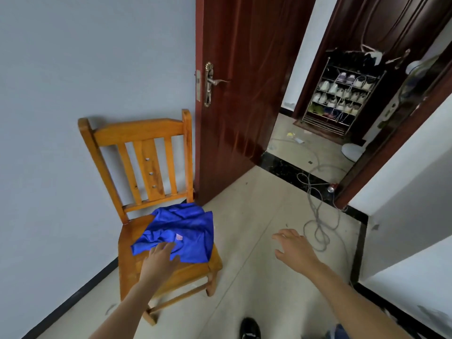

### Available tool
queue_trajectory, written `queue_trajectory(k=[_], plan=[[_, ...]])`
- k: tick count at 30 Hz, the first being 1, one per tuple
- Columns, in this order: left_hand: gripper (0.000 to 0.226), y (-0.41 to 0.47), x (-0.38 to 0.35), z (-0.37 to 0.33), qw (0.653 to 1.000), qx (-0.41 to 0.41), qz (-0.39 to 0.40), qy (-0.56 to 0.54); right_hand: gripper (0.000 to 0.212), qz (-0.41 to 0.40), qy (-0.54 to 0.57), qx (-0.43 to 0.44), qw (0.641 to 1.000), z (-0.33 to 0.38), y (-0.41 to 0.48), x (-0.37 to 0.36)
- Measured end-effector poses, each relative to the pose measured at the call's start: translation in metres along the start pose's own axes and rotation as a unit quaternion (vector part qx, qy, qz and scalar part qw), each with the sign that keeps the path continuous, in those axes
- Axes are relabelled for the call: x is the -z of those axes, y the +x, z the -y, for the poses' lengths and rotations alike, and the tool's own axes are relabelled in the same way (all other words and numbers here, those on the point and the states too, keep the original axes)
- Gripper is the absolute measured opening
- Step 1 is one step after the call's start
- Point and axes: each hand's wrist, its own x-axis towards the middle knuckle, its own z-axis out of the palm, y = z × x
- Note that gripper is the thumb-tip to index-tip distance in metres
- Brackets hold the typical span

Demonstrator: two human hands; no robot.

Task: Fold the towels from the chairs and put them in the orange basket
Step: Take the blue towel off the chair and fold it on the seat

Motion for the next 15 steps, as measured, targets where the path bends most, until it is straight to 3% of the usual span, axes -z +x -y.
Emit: queue_trajectory(k=[7,15], plan=[[0.049,0.029,-0.022,-0.047,0.989,0.112,-0.075,-0.054,0.047,0.043,-0.059,0.12,0.99,-0.046,0.109,0.027],[0.046,0.003,-0.046,-0.042,0.957,0.266,-0.083,-0.087,0.044,0.096,-0.082,0.26,0.957,-0.002,0.193,0.013]])
